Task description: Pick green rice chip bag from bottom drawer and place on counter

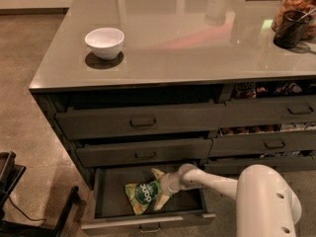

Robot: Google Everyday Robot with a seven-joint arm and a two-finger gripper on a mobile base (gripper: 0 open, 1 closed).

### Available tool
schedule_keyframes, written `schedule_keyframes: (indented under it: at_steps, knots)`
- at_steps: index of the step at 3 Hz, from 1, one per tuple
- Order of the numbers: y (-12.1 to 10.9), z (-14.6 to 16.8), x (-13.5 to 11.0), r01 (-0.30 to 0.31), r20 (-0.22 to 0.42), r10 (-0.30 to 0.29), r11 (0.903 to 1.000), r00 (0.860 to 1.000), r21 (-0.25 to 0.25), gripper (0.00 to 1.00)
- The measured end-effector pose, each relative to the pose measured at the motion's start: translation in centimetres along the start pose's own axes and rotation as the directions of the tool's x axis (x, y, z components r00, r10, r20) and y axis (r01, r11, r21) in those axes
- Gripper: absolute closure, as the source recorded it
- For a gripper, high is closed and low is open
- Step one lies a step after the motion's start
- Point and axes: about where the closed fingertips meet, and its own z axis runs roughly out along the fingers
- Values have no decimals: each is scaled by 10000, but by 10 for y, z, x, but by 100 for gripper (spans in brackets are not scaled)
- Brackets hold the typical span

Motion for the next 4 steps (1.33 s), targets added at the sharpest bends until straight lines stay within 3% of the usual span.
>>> schedule_keyframes:
  at_steps: [2,3,4]
  knots:
    - [-3,32,20,57,-71,-55,9998,10000,209,0]
    - [-1,47,34,-54,-282,53,10000,9996,-11,0]
    - [6,59,48,-263,-582,240,9989,9980,-397,19]
